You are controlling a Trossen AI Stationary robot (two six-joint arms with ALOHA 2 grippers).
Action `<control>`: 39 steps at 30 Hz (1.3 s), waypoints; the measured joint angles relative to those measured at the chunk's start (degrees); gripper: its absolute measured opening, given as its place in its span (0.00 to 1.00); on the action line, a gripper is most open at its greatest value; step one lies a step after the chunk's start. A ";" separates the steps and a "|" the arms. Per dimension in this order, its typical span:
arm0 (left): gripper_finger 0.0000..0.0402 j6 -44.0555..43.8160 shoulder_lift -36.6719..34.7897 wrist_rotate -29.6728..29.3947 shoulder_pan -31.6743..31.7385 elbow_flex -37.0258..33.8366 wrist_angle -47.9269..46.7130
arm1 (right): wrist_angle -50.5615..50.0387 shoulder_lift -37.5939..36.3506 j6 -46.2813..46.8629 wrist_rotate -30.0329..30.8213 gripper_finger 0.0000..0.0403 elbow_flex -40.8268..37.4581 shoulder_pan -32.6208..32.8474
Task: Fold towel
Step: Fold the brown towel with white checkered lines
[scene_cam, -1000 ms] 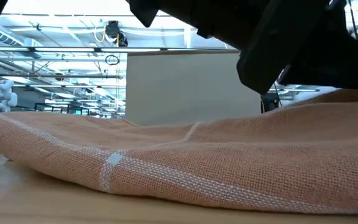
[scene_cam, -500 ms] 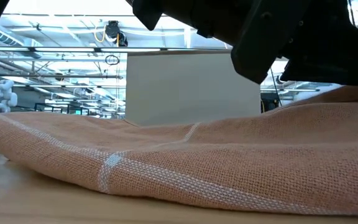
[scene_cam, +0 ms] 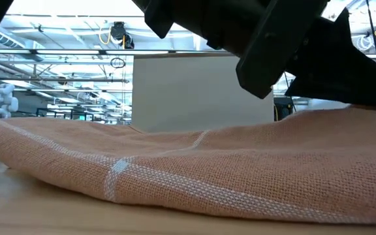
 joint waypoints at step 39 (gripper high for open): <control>0.00 5.73 0.00 -0.40 -0.43 0.00 1.96 | -10.28 -2.28 22.82 0.05 0.57 0.00 5.25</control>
